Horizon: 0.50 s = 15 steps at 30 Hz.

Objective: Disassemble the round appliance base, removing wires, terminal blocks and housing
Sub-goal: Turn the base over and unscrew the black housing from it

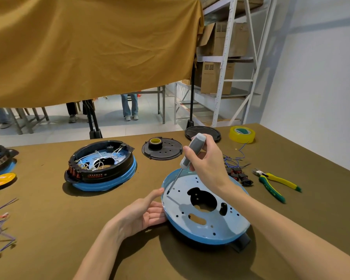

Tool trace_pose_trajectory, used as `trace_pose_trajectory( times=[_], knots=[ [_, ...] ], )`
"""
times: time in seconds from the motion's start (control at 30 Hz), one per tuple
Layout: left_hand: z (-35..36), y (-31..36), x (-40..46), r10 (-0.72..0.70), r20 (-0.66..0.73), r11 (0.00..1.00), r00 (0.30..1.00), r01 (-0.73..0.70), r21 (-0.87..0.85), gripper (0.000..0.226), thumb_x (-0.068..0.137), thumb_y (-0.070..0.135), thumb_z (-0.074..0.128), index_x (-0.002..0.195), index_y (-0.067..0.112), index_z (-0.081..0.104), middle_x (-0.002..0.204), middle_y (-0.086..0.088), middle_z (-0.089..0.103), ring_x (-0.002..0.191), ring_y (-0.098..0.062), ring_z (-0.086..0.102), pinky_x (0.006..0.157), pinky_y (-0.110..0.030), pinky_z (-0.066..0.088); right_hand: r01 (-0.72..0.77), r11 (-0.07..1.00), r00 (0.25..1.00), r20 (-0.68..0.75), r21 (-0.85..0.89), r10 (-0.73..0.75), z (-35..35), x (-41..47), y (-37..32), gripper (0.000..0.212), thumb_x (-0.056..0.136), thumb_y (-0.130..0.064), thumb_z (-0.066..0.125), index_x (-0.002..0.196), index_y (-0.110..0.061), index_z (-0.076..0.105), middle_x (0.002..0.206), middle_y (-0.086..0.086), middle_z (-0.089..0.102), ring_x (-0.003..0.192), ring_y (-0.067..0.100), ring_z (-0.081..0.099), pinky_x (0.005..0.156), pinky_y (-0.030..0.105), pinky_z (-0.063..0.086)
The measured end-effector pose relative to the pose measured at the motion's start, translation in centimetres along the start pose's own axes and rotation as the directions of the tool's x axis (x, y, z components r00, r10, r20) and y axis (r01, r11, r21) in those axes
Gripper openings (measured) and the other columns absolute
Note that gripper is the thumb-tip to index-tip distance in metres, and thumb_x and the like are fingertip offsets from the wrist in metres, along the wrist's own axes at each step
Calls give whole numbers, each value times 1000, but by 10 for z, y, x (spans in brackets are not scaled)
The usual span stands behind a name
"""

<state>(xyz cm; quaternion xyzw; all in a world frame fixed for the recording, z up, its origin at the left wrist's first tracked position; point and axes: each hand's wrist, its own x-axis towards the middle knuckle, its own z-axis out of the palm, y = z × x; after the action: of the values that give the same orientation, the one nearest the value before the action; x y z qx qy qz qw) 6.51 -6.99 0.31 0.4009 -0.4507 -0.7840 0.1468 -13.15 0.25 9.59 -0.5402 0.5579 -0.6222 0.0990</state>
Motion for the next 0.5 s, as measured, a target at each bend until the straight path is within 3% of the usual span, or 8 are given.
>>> trace_pose_trajectory(
  times=[0.1,0.3,0.5],
  knots=[
    [-1,0,2,-5,0,1000,1000,5,-9,87,65,50,87,125,-6,58,113,-25,75,106,-33,76,84,-36,65,14,1000,1000,12,-15,-14,1,2,-1,30,94,-30,72,114,-17,53,87,-1,62,71,20,67,52,24,53],
    [-1,0,1,-15,12,1000,1000,15,-6,85,68,50,86,126,-5,57,115,-25,75,108,-33,75,84,-36,64,43,997,998,57,-64,-40,1,5,-5,29,93,-31,73,110,-18,53,83,-9,60,63,12,63,54,33,59],
    [-1,-1,0,-9,13,1000,1000,9,18,84,69,51,84,127,-4,57,116,-25,75,109,-33,75,89,-37,63,56,995,989,139,-86,-44,-1,5,-11,29,94,-27,73,112,-16,53,85,-8,61,67,9,61,58,31,57]
  ],
)
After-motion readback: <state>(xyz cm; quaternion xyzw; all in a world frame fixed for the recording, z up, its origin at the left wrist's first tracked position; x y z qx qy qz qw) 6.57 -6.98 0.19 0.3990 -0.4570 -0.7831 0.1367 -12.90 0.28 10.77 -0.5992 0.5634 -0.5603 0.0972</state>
